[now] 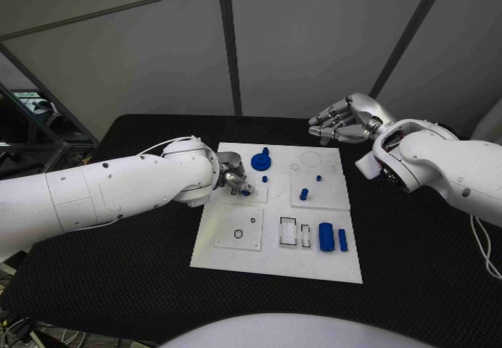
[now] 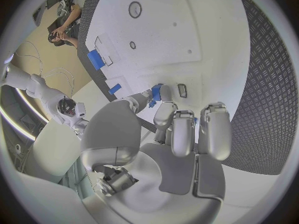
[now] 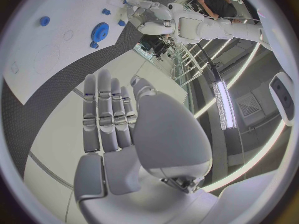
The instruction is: Assemble the parts on the task board
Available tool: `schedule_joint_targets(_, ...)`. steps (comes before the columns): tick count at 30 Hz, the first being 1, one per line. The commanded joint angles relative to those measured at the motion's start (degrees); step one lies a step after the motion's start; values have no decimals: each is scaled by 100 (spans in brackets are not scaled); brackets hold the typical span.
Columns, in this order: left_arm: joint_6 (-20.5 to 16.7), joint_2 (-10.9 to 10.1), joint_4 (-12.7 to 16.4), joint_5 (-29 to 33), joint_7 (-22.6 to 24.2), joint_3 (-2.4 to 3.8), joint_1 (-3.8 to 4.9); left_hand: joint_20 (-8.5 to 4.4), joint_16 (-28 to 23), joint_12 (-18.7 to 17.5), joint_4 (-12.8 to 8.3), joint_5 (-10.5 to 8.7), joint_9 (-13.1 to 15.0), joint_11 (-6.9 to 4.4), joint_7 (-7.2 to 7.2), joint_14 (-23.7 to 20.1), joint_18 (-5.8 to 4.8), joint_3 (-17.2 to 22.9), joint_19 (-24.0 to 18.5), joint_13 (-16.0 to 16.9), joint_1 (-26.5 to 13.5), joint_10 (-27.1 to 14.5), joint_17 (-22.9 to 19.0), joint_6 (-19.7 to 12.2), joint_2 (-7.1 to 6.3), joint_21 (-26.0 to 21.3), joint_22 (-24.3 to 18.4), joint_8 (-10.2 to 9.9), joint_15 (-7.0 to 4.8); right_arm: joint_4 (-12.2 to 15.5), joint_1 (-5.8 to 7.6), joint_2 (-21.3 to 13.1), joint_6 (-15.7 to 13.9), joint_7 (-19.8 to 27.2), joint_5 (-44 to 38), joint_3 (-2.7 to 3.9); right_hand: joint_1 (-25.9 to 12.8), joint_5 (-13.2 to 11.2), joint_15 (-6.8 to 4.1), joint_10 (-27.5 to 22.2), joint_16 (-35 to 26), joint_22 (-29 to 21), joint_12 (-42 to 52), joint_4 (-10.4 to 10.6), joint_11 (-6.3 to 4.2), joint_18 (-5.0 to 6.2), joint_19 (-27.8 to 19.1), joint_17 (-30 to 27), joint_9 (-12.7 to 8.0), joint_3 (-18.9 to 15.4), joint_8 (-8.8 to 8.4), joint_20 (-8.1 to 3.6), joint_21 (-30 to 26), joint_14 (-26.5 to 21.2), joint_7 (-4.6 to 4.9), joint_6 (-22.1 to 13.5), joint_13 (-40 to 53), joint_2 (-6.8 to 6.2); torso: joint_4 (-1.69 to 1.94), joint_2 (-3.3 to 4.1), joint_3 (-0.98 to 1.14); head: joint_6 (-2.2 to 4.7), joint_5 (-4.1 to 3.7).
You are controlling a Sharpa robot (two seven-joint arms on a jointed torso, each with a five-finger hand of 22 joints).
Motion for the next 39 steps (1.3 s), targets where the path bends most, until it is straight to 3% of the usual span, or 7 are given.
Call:
schedule_joint_targets(1, 114, 38, -14, 5, -7, -4, -2, -10, 0, 39, 1, 17, -3, 2, 7, 428, -68, -36, 44, 25, -56, 44, 858, 50, 10, 32, 291, 4, -45, -5, 9, 3, 29, 31, 11, 3, -51, 24, 32, 4, -20, -5, -24, 38, 24, 55, 3, -6, -1, -7, -24, 53, -40, -19, 19, -39, -7, -7, 4, -4, 0, -8, 2)
schedule_joint_targets(25, 130, 142, -187, 24, -6, -3, -2, -44, 2, 128, 301, 17, 32, -27, -23, 432, -102, -203, 133, 139, -646, 143, 868, 187, 146, 122, 449, -42, -73, -6, 9, 5, 68, 22, 11, 3, -84, 29, 36, 3, -26, -13, -29, 61, 27, 56, 7, -5, 0, -16, -23, 58, -53, -19, 21, -44, -10, -8, 6, -5, -4, -1, -1)
schedule_joint_targets(39, 111, 137, -209, 36, -3, -3, -2, -48, 2, 144, 495, 15, 57, -31, -30, 434, -113, -572, 161, 170, -983, 181, 873, 275, 44, 150, 506, -68, -75, -11, 9, 2, 104, 17, 11, 3, -129, 32, 43, -8, -40, -25, -38, 88, 35, 57, 10, -6, -1, -41, -25, 66, -76, -24, 27, -58, -15, -27, 6, -4, -8, -7, -9)
